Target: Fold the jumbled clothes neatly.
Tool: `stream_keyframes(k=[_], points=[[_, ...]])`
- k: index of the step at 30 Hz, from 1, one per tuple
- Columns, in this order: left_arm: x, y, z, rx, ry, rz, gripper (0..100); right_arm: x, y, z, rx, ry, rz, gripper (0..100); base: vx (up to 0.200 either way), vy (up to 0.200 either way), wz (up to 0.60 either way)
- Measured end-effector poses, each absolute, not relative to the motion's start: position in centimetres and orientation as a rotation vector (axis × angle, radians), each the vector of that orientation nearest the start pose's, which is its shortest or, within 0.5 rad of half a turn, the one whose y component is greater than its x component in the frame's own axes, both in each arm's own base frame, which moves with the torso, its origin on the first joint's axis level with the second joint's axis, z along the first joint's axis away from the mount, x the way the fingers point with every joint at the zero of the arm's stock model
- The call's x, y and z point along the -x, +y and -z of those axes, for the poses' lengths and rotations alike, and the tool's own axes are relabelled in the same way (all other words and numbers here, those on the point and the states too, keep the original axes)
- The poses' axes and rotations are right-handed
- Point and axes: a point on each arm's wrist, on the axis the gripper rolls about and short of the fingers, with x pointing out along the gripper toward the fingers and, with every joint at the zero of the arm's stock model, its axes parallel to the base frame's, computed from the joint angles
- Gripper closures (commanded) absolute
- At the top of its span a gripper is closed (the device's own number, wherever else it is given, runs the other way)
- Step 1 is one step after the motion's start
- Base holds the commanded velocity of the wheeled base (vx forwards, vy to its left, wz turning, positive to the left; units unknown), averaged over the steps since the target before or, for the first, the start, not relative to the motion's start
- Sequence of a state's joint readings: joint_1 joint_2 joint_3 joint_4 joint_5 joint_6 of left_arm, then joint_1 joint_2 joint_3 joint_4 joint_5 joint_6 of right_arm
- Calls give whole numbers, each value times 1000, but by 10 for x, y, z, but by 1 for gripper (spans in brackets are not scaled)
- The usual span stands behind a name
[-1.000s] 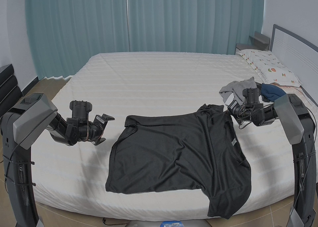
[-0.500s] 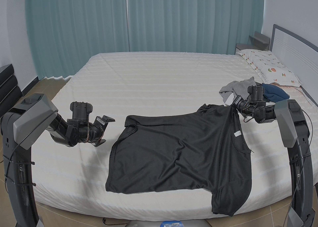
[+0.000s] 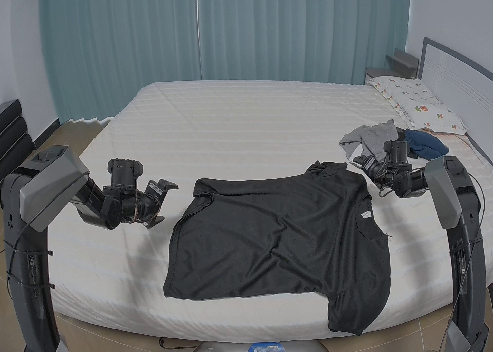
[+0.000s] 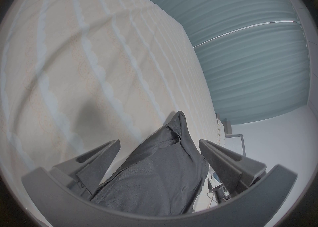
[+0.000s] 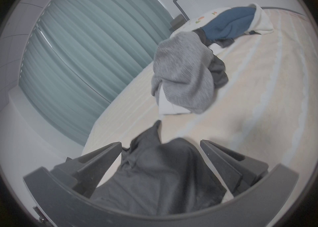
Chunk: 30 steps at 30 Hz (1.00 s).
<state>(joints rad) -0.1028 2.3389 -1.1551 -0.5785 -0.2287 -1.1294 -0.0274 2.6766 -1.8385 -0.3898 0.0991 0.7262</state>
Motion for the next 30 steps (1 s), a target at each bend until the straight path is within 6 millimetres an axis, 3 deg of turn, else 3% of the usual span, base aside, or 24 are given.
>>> stream_keyframes(k=[6, 13, 16, 23, 30], points=[[-416, -49, -23, 1124, 720, -48, 0, -498, -13, -13, -768, 576, 70, 0, 0, 0, 0], [-403, -52, -26, 1121, 734, -42, 0, -446, -10, -28, -800, 669, 26, 0, -200, 0, 0], [-393, -55, -27, 1116, 753, -41, 0, -421, -9, -33, -815, 700, 4, 0, -200, 0, 0], [-361, -63, -29, 1103, 814, -45, 0, -369, -8, -44, -834, 737, -40, 0, 0, 0, 0], [-335, -77, -35, 1093, 832, 1, 0, -345, -5, -51, -846, 744, -56, 0, 0, -86, 0]])
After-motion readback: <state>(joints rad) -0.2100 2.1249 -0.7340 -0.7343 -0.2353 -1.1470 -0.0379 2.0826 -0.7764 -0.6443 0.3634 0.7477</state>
